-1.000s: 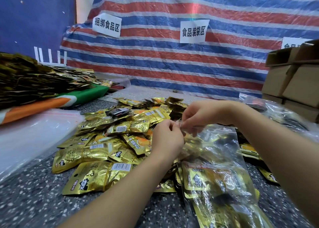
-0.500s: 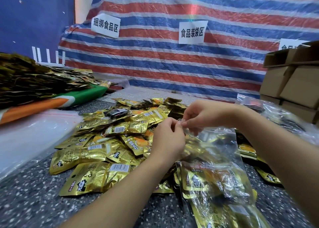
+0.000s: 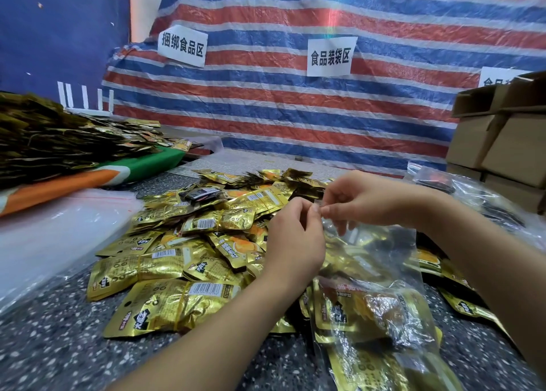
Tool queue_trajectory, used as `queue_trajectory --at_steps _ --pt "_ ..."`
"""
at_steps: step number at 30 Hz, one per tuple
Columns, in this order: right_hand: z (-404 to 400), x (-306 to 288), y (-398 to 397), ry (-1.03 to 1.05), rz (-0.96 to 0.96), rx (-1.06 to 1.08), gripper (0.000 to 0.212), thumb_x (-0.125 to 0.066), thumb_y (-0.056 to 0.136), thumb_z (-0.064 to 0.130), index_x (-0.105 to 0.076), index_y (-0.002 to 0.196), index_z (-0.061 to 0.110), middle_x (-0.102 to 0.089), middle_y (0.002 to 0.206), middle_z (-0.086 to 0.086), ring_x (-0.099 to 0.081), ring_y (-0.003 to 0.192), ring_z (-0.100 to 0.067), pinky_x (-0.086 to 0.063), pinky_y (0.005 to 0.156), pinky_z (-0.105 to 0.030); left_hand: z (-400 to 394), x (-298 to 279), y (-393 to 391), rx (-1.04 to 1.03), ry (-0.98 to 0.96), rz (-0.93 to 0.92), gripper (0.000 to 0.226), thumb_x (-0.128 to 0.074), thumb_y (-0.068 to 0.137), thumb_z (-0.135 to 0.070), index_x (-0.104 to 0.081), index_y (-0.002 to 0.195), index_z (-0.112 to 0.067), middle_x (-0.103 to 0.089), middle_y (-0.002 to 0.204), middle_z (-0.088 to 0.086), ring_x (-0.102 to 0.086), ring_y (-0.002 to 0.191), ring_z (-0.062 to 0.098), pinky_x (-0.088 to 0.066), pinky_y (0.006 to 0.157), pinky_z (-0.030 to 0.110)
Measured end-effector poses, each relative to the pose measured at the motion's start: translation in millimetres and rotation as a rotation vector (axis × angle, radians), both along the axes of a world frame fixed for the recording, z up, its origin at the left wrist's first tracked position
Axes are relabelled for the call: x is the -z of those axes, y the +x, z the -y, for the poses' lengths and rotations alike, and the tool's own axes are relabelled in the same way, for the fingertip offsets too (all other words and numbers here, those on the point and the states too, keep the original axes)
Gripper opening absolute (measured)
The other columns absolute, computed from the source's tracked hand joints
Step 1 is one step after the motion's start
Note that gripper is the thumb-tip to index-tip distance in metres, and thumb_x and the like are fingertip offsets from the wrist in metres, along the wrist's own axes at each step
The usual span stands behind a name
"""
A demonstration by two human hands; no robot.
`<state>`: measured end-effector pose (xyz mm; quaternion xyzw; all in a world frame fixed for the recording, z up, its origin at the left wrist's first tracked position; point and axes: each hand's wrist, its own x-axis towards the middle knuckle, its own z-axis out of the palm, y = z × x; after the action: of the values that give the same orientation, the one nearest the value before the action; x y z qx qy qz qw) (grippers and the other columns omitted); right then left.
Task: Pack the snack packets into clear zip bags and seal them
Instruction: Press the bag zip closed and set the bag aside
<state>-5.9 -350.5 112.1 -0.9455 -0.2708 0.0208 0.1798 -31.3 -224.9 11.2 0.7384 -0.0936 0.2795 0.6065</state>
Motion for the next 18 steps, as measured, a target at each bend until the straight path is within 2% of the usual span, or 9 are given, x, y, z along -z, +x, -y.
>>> queue_trajectory --at_steps 2,5,9,13,16,18 --pt "1 -3 -2 0.014 -0.008 0.002 0.013 -0.061 0.097 0.016 -0.067 0.089 0.008 -0.071 0.070 -0.002 -0.067 0.062 -0.007 -0.050 0.058 -0.016 0 -1 0 0.013 -0.033 -0.001 0.027 -0.048 0.102 -0.027 -0.057 0.078 -0.017 -0.064 0.073 0.007 -0.057 0.060 0.020 -0.046 0.054 0.034" --pt "1 -3 -5 0.024 0.048 0.005 0.010 -0.062 0.096 0.015 -0.068 0.088 0.011 -0.071 0.067 0.000 -0.063 0.057 0.000 -0.046 0.055 -0.013 -1 -3 0 0.086 -0.084 -0.057 0.030 -0.046 0.102 -0.033 -0.058 0.083 -0.014 -0.064 0.074 0.007 -0.064 0.070 0.030 -0.051 0.063 0.044" --pt "0 0 -10 -0.022 0.147 0.007 0.013 -0.062 0.096 0.020 -0.066 0.085 0.018 -0.072 0.068 0.002 -0.058 0.052 0.002 -0.043 0.051 -0.013 -1 -4 -1 0.163 -0.092 -0.045 0.031 -0.047 0.103 -0.031 -0.060 0.083 -0.013 -0.054 0.060 -0.004 -0.054 0.056 0.016 -0.044 0.055 0.036" --pt "4 -5 -18 -0.009 0.176 -0.017 0.016 -0.061 0.097 0.025 -0.064 0.081 0.023 -0.071 0.067 0.003 -0.057 0.052 0.002 -0.042 0.051 -0.014 -1 -6 -7 0.107 -0.057 0.104 0.030 -0.048 0.103 -0.028 -0.062 0.078 -0.017 -0.054 0.062 0.004 -0.049 0.056 0.017 -0.040 0.053 0.043" --pt "9 -15 -23 -0.001 0.198 -0.052 0.019 -0.060 0.097 0.023 -0.063 0.078 0.023 -0.070 0.066 0.004 -0.055 0.050 0.003 -0.042 0.051 -0.014 -3 -10 -9 0.066 -0.073 0.180 0.029 -0.050 0.102 -0.028 -0.063 0.078 -0.019 -0.056 0.063 0.007 -0.049 0.055 0.020 -0.041 0.051 0.042" --pt "14 -18 -25 0.009 0.198 -0.053 0.021 -0.060 0.098 0.021 -0.062 0.077 0.022 -0.070 0.066 0.003 -0.056 0.050 0.003 -0.041 0.051 -0.013 -4 -12 -8 0.056 -0.090 0.200 0.028 -0.050 0.102 -0.027 -0.064 0.078 -0.020 -0.056 0.061 0.005 -0.048 0.054 0.015 -0.039 0.050 0.039"
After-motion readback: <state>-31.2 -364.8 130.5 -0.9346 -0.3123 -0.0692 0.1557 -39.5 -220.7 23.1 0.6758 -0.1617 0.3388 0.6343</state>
